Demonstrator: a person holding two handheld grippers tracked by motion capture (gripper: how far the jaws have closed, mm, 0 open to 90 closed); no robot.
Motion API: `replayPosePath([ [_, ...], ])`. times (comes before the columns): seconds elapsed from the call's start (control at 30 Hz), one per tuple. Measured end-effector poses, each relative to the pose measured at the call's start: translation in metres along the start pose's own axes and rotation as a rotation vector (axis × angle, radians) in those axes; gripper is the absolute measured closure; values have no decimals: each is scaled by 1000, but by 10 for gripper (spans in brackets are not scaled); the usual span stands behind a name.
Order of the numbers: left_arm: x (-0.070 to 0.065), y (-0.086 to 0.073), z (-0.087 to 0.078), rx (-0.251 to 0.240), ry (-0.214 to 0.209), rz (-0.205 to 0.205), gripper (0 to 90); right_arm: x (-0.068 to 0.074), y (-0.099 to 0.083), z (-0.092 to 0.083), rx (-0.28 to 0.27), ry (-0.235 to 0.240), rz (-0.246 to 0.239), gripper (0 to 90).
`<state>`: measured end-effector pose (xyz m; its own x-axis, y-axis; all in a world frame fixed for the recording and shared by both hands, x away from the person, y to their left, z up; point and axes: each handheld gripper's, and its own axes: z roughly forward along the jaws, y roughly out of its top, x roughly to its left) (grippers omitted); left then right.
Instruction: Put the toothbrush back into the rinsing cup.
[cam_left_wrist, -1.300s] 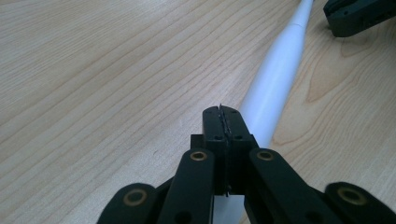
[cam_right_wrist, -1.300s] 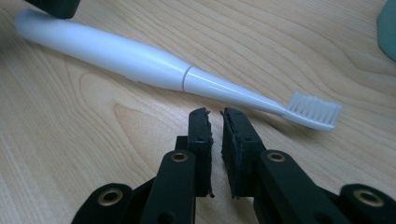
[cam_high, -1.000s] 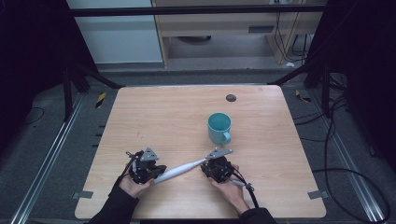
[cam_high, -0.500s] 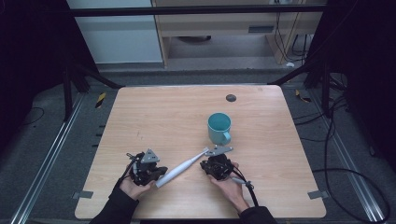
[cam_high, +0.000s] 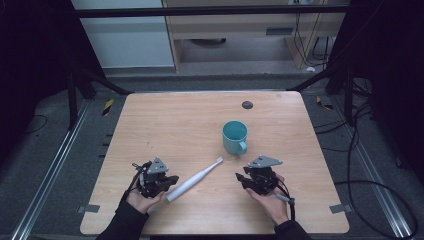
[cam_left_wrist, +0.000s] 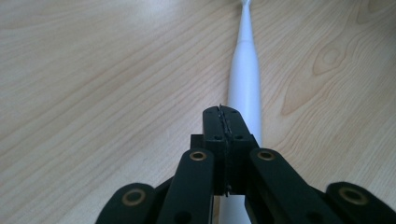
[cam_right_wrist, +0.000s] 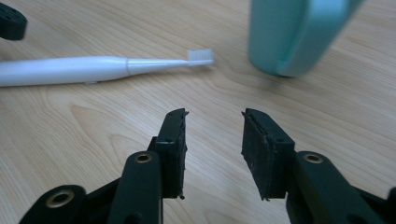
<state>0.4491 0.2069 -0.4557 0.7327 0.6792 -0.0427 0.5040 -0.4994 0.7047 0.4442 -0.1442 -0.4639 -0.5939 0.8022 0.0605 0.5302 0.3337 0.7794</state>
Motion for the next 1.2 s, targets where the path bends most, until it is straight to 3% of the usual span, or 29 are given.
replayPosePath([
  [0.2,-2,9,-1,-24,-22,12,785,-22,-14,-18,17,-83,-1,493],
  [0.3,-2,12,1,-21,-22,23,685,-39,-25,-28,25,-130,34,460],
  [0.47,-4,20,5,19,-40,48,544,-53,-31,-35,26,-161,54,398],
  [0.63,-3,25,5,44,-44,66,414,-57,-33,-37,25,-186,55,361],
  [0.7,-1,27,4,77,-49,82,376,-58,-33,-38,22,-201,56,339],
  [0.87,1,27,8,142,-52,98,313,-62,-34,-37,31,-224,57,317],
  [1.13,-3,29,17,204,-61,119,301,-67,-35,-37,36,-236,56,314],
  [1.2,-3,31,20,257,-85,129,316,-68,-35,-37,36,-235,63,320],
])
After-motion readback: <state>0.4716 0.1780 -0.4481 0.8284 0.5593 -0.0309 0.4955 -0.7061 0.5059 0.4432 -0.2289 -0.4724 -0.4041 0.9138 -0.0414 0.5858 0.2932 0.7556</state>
